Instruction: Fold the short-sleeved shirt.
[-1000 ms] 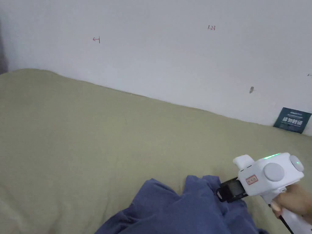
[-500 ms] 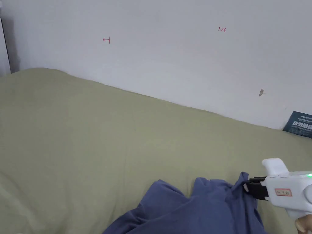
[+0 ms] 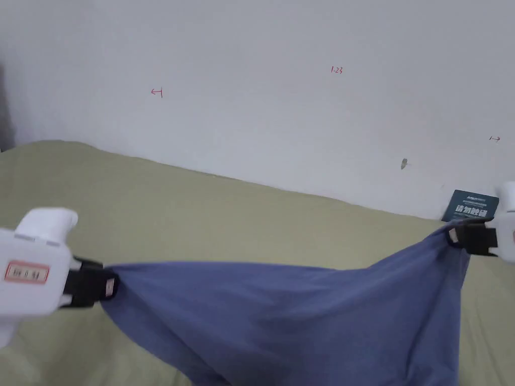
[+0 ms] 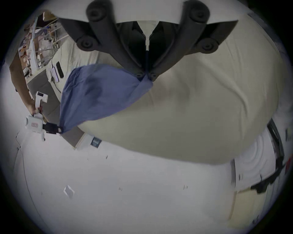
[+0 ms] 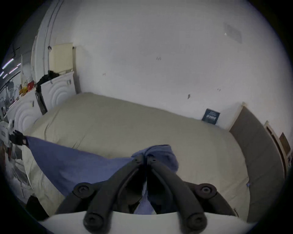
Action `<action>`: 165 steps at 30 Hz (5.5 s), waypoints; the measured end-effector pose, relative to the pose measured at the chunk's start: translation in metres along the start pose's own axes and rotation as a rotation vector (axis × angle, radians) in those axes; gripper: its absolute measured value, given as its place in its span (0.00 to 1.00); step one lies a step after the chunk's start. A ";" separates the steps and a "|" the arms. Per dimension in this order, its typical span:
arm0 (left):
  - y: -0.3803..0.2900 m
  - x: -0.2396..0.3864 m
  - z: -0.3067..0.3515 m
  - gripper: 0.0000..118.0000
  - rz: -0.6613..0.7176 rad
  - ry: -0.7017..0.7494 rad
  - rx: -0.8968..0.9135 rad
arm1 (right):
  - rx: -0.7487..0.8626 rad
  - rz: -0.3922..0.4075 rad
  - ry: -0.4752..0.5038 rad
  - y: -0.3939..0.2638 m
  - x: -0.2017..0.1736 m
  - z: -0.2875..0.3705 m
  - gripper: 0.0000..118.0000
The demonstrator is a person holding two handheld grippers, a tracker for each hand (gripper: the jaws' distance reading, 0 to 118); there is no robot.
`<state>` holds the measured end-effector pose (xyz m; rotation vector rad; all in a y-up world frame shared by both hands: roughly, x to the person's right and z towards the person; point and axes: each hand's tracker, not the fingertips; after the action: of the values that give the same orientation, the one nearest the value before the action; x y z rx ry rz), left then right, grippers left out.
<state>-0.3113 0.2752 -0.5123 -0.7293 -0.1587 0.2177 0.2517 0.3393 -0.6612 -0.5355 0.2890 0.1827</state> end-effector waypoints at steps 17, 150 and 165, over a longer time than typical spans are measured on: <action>0.238 0.038 -0.019 0.02 -0.102 0.184 0.171 | 0.202 -0.005 -0.185 0.159 0.033 0.014 0.03; -0.209 0.000 -0.047 0.09 -0.056 0.154 -0.310 | -0.530 -0.336 -0.051 -0.334 -0.066 0.090 0.08; -0.160 0.002 -0.015 0.09 -0.024 0.070 -0.227 | -0.364 -0.262 -0.149 -0.280 -0.062 0.136 0.07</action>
<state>-0.2834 0.1503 -0.4155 -0.9592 -0.1266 0.1523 0.2917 0.1684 -0.3968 -0.9088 0.0368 0.0185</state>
